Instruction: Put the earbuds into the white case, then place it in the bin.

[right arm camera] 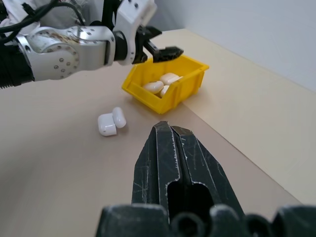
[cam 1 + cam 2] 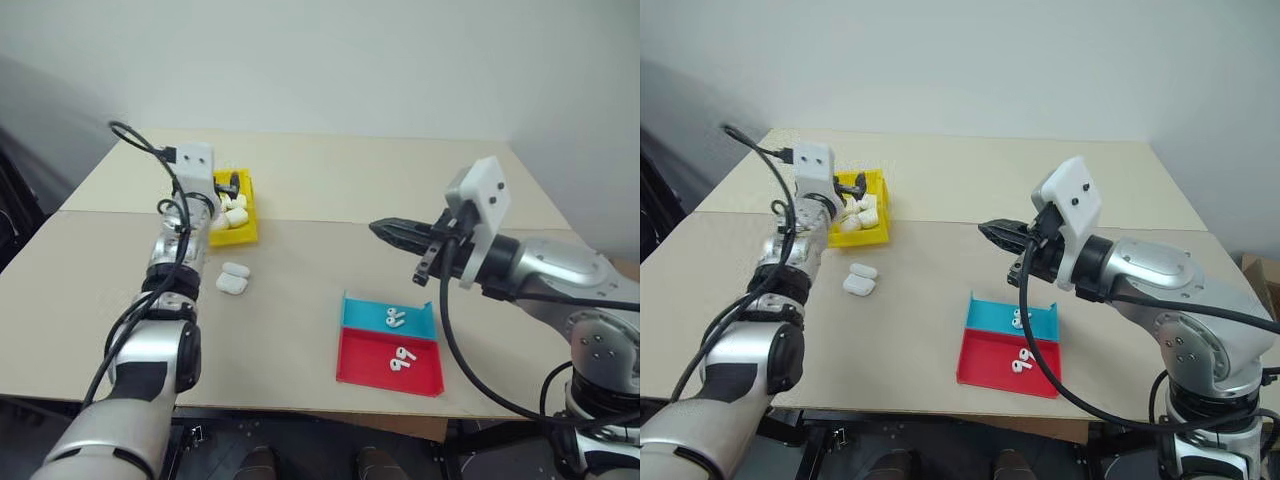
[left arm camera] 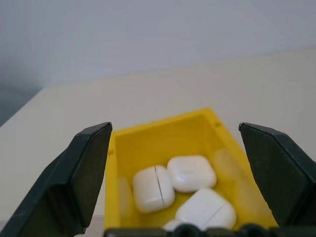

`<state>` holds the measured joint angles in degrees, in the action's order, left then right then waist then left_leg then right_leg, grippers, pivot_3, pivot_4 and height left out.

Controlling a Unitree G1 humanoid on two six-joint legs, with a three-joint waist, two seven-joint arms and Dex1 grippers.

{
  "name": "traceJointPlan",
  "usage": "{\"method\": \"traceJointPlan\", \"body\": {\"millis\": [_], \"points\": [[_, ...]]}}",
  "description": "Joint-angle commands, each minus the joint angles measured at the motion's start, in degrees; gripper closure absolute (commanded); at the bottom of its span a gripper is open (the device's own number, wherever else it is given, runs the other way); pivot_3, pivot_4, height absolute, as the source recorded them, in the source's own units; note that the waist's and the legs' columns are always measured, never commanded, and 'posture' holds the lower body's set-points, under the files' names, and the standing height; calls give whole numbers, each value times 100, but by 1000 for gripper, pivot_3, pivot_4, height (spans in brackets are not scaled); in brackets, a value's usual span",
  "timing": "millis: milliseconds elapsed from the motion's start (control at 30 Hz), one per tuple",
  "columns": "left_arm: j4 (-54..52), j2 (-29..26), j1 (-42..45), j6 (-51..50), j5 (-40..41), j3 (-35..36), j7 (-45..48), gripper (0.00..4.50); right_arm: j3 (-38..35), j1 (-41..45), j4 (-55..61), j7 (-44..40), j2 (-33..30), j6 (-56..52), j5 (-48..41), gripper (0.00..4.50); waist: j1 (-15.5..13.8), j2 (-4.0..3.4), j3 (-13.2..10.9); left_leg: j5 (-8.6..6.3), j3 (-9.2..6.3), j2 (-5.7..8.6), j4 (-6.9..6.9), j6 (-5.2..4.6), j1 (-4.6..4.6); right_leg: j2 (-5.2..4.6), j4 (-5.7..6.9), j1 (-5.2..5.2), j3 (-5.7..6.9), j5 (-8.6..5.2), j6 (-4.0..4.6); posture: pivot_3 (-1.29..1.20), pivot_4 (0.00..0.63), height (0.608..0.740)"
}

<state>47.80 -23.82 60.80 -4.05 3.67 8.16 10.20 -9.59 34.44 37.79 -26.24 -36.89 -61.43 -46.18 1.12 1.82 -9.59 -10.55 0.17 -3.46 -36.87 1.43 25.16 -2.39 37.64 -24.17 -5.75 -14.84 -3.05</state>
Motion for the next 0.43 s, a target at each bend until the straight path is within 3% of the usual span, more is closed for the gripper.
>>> {"method": "traceJointPlan", "body": {"millis": [33,200,433], "points": [[-2437,-426,-842,-648,737,-4,1383,21,-125,-273,70,-81,-105,463,186,4500,25,0,0,1,1,-1,2,2,0,-1,1,1,-1,0,0,0,150,740],[-5647,-1271,-2654,-1618,2088,-103,3181,21,-61,-771,-61,-497,-337,1291,691,4500,55,-2,1,7,1,-5,3,12,-1,-4,2,3,2,0,1,0,150,740],[-7412,-2045,-3898,-2755,3689,435,4063,21,-90,-1230,-225,-1020,-559,1917,967,4500,46,-2,1,14,1,-7,2,11,-62,-4,-1,60,7,0,4,0,150,740]]}}
